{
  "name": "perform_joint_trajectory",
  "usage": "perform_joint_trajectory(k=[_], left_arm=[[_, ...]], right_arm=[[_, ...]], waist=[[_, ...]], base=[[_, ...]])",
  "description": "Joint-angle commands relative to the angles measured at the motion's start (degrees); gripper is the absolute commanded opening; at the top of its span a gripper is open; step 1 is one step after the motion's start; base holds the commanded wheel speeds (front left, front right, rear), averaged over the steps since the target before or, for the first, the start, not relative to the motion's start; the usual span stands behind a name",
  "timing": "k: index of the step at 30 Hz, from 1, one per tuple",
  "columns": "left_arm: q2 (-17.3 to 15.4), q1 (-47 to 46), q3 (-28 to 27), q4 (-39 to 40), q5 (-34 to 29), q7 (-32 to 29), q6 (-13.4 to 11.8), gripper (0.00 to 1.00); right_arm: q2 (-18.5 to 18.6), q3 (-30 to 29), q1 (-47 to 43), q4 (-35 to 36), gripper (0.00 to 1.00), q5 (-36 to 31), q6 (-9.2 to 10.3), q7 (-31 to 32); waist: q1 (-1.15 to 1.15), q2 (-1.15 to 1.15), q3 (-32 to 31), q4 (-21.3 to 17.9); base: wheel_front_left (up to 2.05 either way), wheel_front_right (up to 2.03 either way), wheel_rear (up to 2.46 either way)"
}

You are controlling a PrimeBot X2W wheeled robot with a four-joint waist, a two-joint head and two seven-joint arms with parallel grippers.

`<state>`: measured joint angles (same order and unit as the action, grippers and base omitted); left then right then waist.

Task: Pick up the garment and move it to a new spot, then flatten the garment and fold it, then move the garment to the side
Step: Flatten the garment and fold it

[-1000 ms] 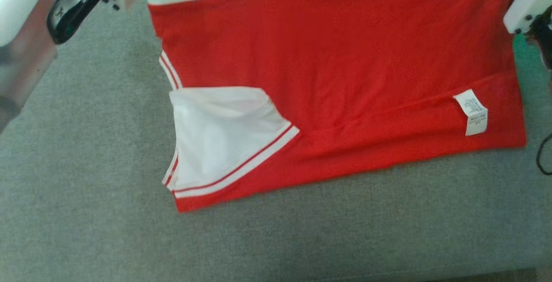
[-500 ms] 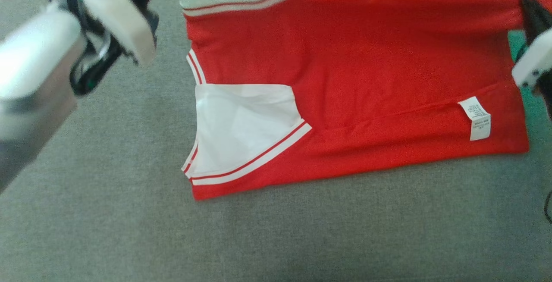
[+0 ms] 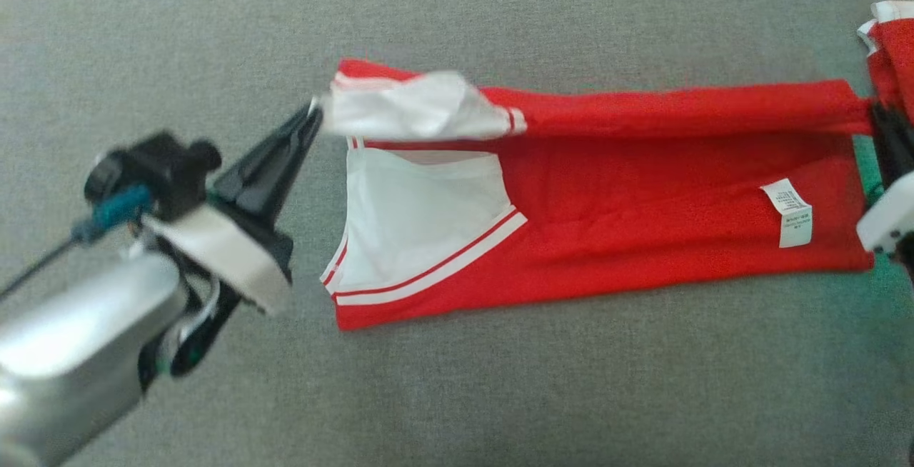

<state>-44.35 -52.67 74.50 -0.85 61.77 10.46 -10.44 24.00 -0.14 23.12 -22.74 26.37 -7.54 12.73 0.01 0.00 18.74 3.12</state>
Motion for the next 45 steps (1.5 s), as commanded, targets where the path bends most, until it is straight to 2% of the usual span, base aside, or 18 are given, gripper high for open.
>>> perform_joint_trajectory(k=[1,6,11,16,24,25,26,27,28,30,34,36,38,40,41,45], left_arm=[[-3.01,-1.33,-2.52,1.63,0.39,0.85,-0.83,0.00],[-5.12,4.49,-2.33,8.71,0.50,2.27,-5.91,0.00],[-5.20,9.01,-2.09,11.93,0.86,2.88,-8.81,0.00],[-3.56,13.07,-1.92,11.26,1.37,3.53,-9.76,0.00],[-0.27,18.05,-2.66,9.25,1.65,4.24,-10.86,0.00],[0.10,18.43,-2.74,8.82,1.43,4.28,-10.77,0.00],[0.47,18.76,-2.86,8.30,1.23,4.32,-10.77,0.00],[0.88,19.05,-3.01,7.78,1.05,4.36,-10.78,0.20],[1.37,19.37,-3.27,7.24,1.04,4.38,-10.78,0.44],[2.35,19.98,-4.10,6.17,0.78,4.44,-10.92,1.00],[4.87,22.13,-8.36,4.84,-1.87,4.50,-12.72,1.00],[7.82,25.82,-14.23,4.68,-6.35,4.51,-15.01,1.00],[10.15,28.78,-18.11,4.57,-10.16,4.52,-16.11,1.00],[12.68,31.72,-21.66,4.57,-14.62,4.52,-16.97,1.00],[12.68,31.72,-21.66,4.57,-14.62,4.52,-16.97,1.00],[18.08,37.38,-27.22,4.86,-23.10,4.52,-17.71,1.00]], right_arm=[[0.90,-0.14,-0.61,2.44,0.00,-0.47,0.05,0.15],[-0.60,-3.64,-6.15,7.16,0.00,-0.93,0.05,1.58],[-2.41,-6.85,-10.98,10.97,0.00,-1.53,0.05,3.12],[-4.46,-7.86,-13.56,12.94,0.00,-1.88,0.05,4.38],[-4.96,-8.39,-13.62,12.31,0.00,-4.38,0.05,4.03],[-5.04,-8.19,-13.63,12.00,0.16,-4.34,0.05,4.28],[-5.11,-8.12,-13.64,11.76,0.49,-4.34,0.05,4.35],[-5.19,-8.20,-13.62,11.55,1.00,-4.44,0.05,4.25],[-5.37,-8.47,-13.63,11.34,1.00,-4.62,0.05,3.97],[-5.90,-8.75,-13.91,10.95,1.00,-4.83,0.05,3.49],[-7.48,-10.29,-15.62,10.72,1.00,-5.16,0.05,1.92],[-9.56,-11.63,-17.77,11.26,1.00,-4.78,0.05,1.03],[-11.30,-12.38,-19.22,11.75,1.00,-3.67,0.05,0.91],[-13.17,-13.32,-20.49,12.07,1.00,-1.90,0.05,1.18],[-13.17,-13.32,-20.49,12.07,1.00,-1.90,0.05,1.18],[-14.97,-16.20,-20.65,11.67,1.00,-0.60,0.05,1.36]], waist=[[-0.01,0.00,-0.05,0.04],[-0.01,0.00,-0.16,0.51],[-0.01,0.00,0.03,0.66],[-0.01,0.00,0.48,0.29],[-0.01,0.00,0.86,-0.10],[-0.01,0.00,0.79,-0.06],[-0.01,0.00,0.67,-0.03],[-0.01,0.00,0.51,0.02],[-0.01,0.00,0.25,0.08],[-0.01,0.00,-0.48,0.15],[-0.01,0.00,-2.92,0.32],[-0.01,0.00,-4.93,0.48],[-0.01,0.00,-6.18,0.88],[-0.01,0.00,-7.40,1.46],[-0.01,0.00,-7.40,1.46],[-0.01,0.00,-8.93,3.24]], base=[[0.00,0.00,0.00],[0.00,0.00,0.00],[0.00,0.00,0.00],[0.00,0.00,0.00],[0.00,0.00,0.00],[0.00,0.00,0.00],[0.00,0.00,0.00],[0.00,0.00,0.00],[0.00,0.00,0.00],[0.00,0.00,0.00],[0.00,0.00,0.00],[0.00,0.00,0.00],[0.00,0.00,0.00],[0.00,0.00,0.00],[0.00,0.00,0.00],[0.00,0.00,0.00]])
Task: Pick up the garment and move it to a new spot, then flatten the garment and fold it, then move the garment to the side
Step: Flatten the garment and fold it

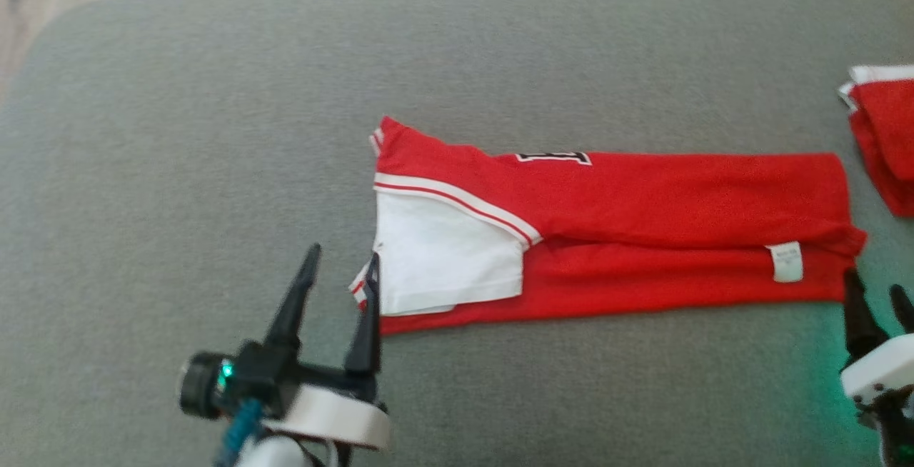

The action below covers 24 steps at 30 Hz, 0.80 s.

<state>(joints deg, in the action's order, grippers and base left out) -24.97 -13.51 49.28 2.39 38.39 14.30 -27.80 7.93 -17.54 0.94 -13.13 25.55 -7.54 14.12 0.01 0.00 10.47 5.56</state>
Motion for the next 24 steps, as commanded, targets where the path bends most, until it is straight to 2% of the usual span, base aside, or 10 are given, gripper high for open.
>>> perform_joint_trajectory(k=[1,6,11,16,23,24], left_arm=[[0.01,-0.53,-2.90,1.67,-1.41,0.69,-0.14,1.00],[5.66,4.12,-5.67,1.26,-8.97,0.69,1.83,1.00],[9.53,6.95,-7.17,-0.06,-13.02,0.69,5.11,1.00],[11.81,8.52,-9.49,-1.33,-15.41,0.70,7.92,1.00],[13.57,10.26,-13.06,-2.50,-17.97,0.70,10.81,1.00],[13.76,10.52,-13.56,-2.60,-18.26,0.70,11.14,1.00]], right_arm=[[0.66,0.31,2.19,1.63,1.00,0.57,0.05,0.15],[0.06,-4.81,7.19,-1.66,1.00,-0.61,0.05,0.31],[0.34,-10.45,12.61,-7.81,1.00,-6.40,0.05,0.47],[-0.52,-14.55,13.95,-12.82,1.00,-10.22,0.05,2.08],[-2.57,-17.00,11.63,-15.09,1.00,-12.28,0.05,3.67],[-2.90,-16.41,11.48,-15.22,0.88,-11.97,0.05,3.87]], waist=[[-0.01,0.00,-0.85,1.34],[-0.01,0.00,-1.15,4.71],[-0.01,0.00,-0.72,7.25],[-0.01,0.00,-0.62,8.33],[-0.01,0.00,-0.88,8.23],[-0.01,0.00,-0.88,8.13]], base=[[0.00,0.00,0.00],[0.00,0.00,0.00],[0.00,0.00,0.00],[0.00,0.00,0.00],[0.00,0.00,0.00],[0.00,0.00,0.00]])
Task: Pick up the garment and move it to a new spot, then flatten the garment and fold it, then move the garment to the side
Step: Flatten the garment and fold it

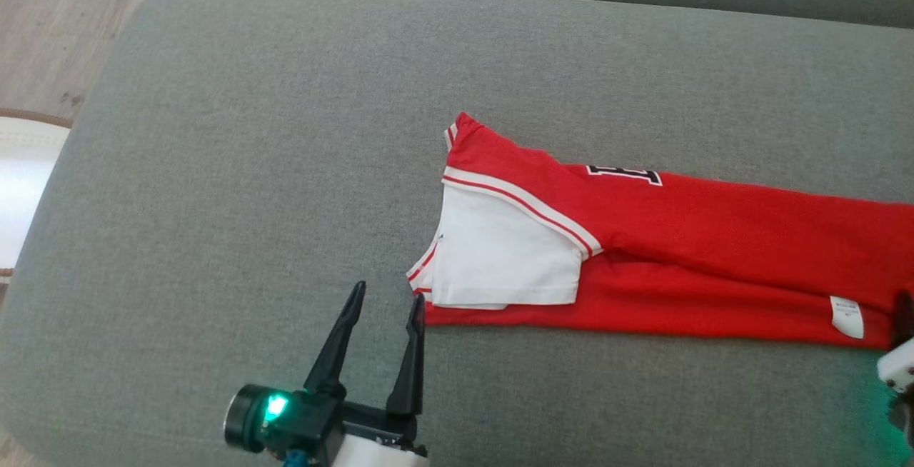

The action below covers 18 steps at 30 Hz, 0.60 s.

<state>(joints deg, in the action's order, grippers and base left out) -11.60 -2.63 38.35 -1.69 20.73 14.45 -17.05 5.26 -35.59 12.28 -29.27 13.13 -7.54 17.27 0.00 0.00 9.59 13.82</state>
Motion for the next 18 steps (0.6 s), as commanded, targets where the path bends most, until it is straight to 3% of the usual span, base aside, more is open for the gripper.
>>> perform_joint_trajectory(k=[1,2,4,9,18], left_arm=[[0.58,-0.10,-3.13,1.40,-0.87,0.54,0.69,1.00],[0.79,0.15,-3.57,1.29,-1.13,0.54,1.01,1.00],[1.19,0.52,-4.25,1.00,-1.68,0.54,1.70,1.00],[2.12,1.33,-6.12,0.10,-2.89,0.54,3.74,1.00],[2.45,3.09,-9.12,-1.26,-3.64,0.54,5.55,1.00]], right_arm=[[-0.54,2.34,0.04,0.73,0.64,0.86,0.05,1.01],[-0.82,2.94,0.04,0.46,0.35,1.49,0.05,1.33],[-1.26,4.07,0.11,-0.08,0.00,2.68,0.05,1.75],[-0.13,8.86,-0.13,0.46,0.00,3.85,0.05,-1.14],[6.10,11.14,-0.25,2.10,0.00,3.63,0.05,-5.05]], waist=[[0.00,0.00,0.02,-0.25],[0.00,0.00,0.02,-0.35],[0.00,0.00,-0.03,-0.44],[0.00,0.00,-0.35,-0.98],[0.00,0.00,-2.16,-3.05]], base=[[0.00,0.00,0.00],[0.00,0.00,0.00],[0.00,0.00,0.00],[0.00,0.00,0.00],[0.00,0.00,0.00]])
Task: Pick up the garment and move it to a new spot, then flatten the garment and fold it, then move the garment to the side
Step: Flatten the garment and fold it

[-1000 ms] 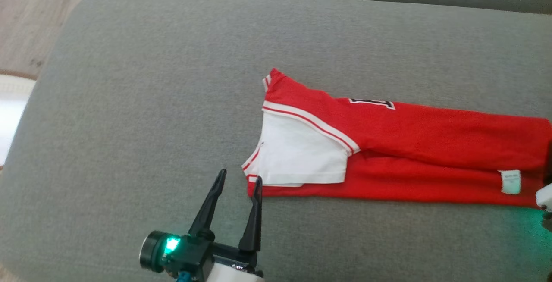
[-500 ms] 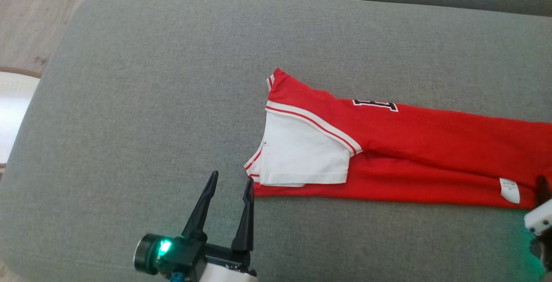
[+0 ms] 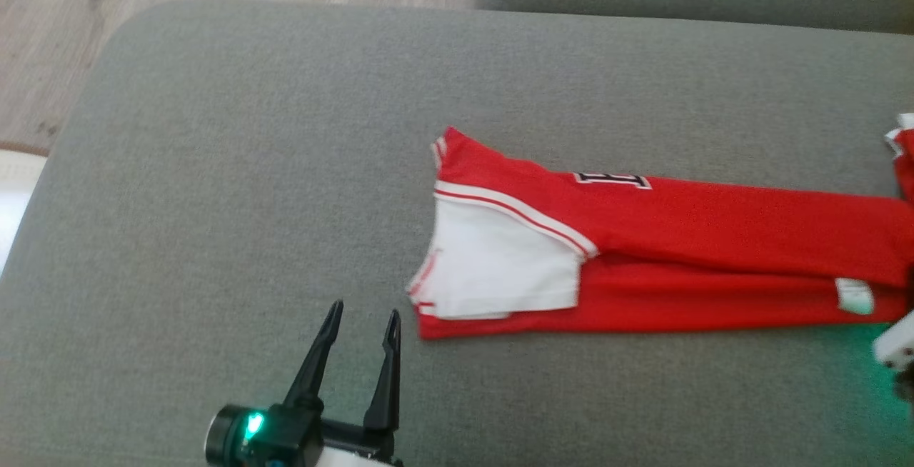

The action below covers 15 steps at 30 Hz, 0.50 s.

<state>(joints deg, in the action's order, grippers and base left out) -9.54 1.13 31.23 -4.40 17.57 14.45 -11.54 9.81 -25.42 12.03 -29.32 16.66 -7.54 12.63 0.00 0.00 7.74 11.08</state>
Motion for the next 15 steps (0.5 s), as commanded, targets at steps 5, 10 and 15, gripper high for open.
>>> perform_joint_trajectory(k=[5,10,15], left_arm=[[0.80,-0.01,-3.09,0.91,-0.86,0.54,0.88,1.00],[1.32,0.22,-3.92,0.40,-1.19,0.54,1.56,1.00],[2.09,0.04,-3.89,-0.48,-1.38,0.54,2.64,1.00]], right_arm=[[6.18,-0.43,-0.52,4.98,0.00,2.36,0.05,1.85],[5.05,2.26,-0.01,12.34,0.00,8.74,0.05,4.54],[-0.24,7.99,0.27,22.42,0.00,14.21,0.05,6.63]], waist=[[0.00,0.00,-1.12,-1.48],[0.00,0.00,-1.18,-2.14],[0.00,0.00,-1.49,-1.56]], base=[[0.00,0.00,0.00],[0.00,0.00,0.00],[0.00,0.00,0.00]])
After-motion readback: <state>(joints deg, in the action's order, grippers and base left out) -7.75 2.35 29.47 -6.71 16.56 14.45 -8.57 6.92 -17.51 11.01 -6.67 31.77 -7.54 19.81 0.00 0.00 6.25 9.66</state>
